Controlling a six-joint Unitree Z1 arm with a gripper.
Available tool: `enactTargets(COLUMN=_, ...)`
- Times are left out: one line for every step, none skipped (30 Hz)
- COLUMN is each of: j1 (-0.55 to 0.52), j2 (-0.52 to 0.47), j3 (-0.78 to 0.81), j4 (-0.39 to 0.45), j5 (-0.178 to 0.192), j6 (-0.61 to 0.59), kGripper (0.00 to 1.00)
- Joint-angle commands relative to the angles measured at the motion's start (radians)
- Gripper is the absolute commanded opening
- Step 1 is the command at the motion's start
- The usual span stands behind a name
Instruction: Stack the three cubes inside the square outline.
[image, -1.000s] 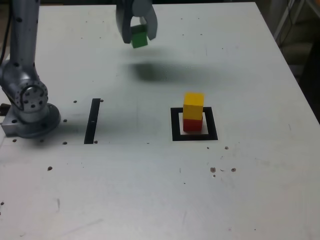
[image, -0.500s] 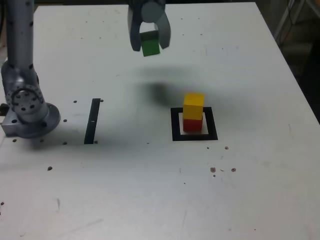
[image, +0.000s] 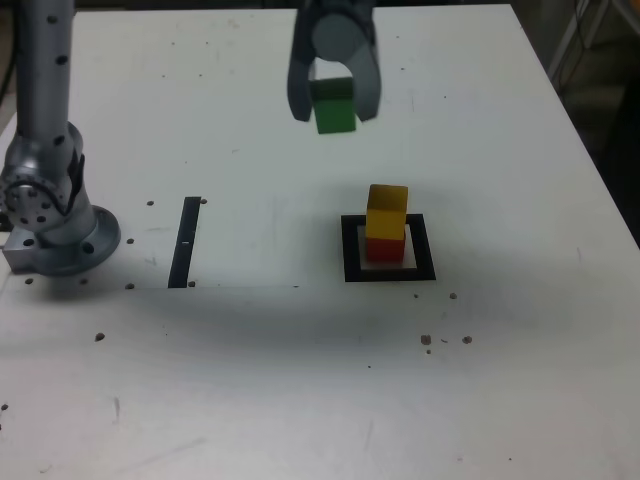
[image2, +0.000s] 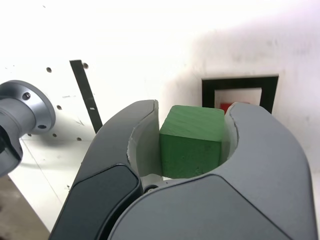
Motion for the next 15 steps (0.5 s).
enactTargets(j1=-0.025, j2=0.02, j3=-0.028, j4=0.022, j5=0.002, j6=-0.009, kGripper=0.29)
enactTargets(j1=-0.037, j2=0.029, j3=-0.04, j4=0.028, j5=0.001, j6=-0.012, kGripper=0.29)
enactTargets(j1=-0.047, j2=0.038, j3=-0.05, j4=0.032, j5=0.001, j6=-0.015, kGripper=0.29)
enactTargets(j1=-0.056, j2=0.047, j3=-0.058, j4=0.035, j5=0.0, j6=-0.018, kGripper=0.29)
enactTargets(j1=-0.064, j2=0.056, j3=-0.066, j4=0.038, j5=-0.001, j6=-0.021, kGripper=0.29)
enactTargets(j1=-0.072, j2=0.064, j3=-0.073, j4=0.041, j5=-0.003, j6=-0.025, kGripper=0.29)
enactTargets(j1=-0.078, j2=0.072, j3=-0.081, j4=0.043, j5=-0.005, j6=-0.028, kGripper=0.29)
enactTargets(j1=-0.084, j2=0.08, j3=-0.089, j4=0.044, j5=-0.007, j6=-0.031, kGripper=0.29)
enactTargets(j1=-0.09, j2=0.088, j3=-0.097, j4=0.045, j5=-0.009, j6=-0.034, kGripper=0.29)
enactTargets(j1=-0.095, j2=0.096, j3=-0.105, j4=0.046, j5=-0.012, j6=-0.037, kGripper=0.29)
enactTargets(j1=-0.101, j2=0.103, j3=-0.113, j4=0.047, j5=-0.014, j6=-0.04, kGripper=0.29)
enactTargets(j1=-0.106, j2=0.111, j3=-0.121, j4=0.047, j5=-0.017, j6=-0.043, kGripper=0.29)
enactTargets(j1=-0.111, j2=0.118, j3=-0.128, j4=0.047, j5=-0.019, j6=-0.046, kGripper=0.29)
enactTargets(j1=-0.118, j2=0.127, j3=-0.136, j4=0.047, j5=-0.021, j6=-0.049, kGripper=0.29)
enactTargets(j1=-0.122, j2=0.134, j3=-0.141, j4=0.047, j5=-0.022, j6=-0.051, kGripper=0.29)
